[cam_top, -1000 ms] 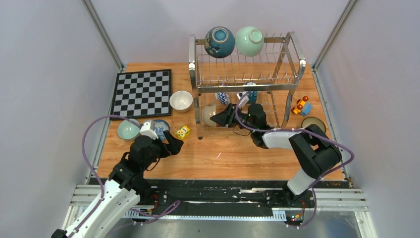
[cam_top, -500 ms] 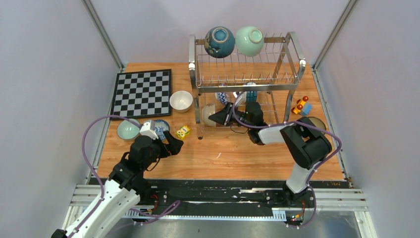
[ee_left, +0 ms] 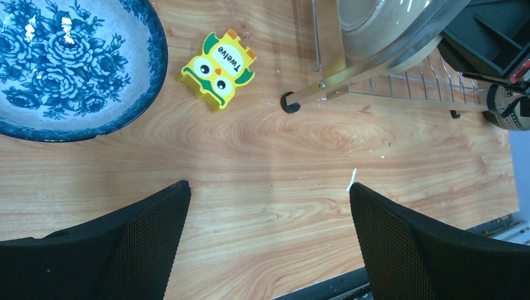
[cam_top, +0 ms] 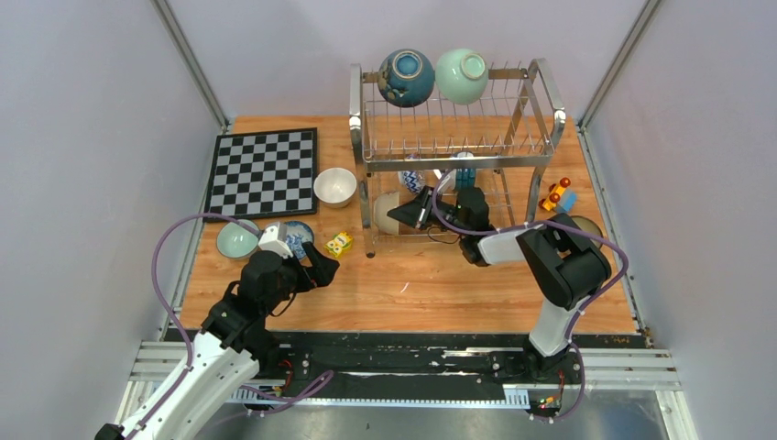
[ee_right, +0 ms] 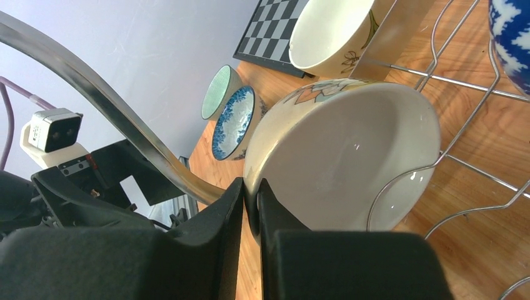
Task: Unload the bowls from the dish rack
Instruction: Pick up the bowl from the dish rack.
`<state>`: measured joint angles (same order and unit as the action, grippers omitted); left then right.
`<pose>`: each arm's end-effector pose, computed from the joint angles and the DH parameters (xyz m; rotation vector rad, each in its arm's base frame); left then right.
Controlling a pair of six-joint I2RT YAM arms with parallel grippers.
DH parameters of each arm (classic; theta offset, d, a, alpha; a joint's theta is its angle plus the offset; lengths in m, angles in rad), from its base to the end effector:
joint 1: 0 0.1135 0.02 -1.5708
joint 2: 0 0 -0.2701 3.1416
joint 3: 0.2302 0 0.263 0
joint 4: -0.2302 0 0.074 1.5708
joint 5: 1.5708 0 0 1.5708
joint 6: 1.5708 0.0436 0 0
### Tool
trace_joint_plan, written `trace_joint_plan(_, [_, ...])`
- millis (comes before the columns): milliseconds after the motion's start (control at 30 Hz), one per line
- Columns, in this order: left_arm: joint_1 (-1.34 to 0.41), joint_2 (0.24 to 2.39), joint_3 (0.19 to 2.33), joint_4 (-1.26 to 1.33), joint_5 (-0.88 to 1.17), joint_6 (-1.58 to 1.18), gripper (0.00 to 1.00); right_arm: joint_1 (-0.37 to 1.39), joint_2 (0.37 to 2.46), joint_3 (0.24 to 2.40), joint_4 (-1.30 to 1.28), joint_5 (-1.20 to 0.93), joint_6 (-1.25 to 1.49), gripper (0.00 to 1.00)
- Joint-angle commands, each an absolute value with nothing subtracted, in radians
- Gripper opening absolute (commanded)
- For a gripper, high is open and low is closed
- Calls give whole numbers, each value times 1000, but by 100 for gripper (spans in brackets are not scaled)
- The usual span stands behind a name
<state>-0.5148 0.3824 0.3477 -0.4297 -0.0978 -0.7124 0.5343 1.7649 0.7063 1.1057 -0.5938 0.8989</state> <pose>0.1173 -0.0615 0.2128 -0.2701 2.0819 -0.6622 0.2973 0.2043 0.1899 -0.2250 1.7481 1.5427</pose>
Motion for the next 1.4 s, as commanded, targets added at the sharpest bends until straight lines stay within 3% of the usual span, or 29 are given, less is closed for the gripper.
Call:
trace_joint_plan(0, [-523, 382, 367, -442, -107, -716, 99, 511, 1766, 700, 1183, -662, 928, 0])
trace_joint_plan(500, [-523, 382, 370, -448, -104, -724, 98, 468, 1899, 721, 1507, -712, 1152, 0])
trace_joint_plan(1367, [-523, 363, 380, -466, -104, -741, 98, 467, 1937, 790, 1595, -726, 1293, 0])
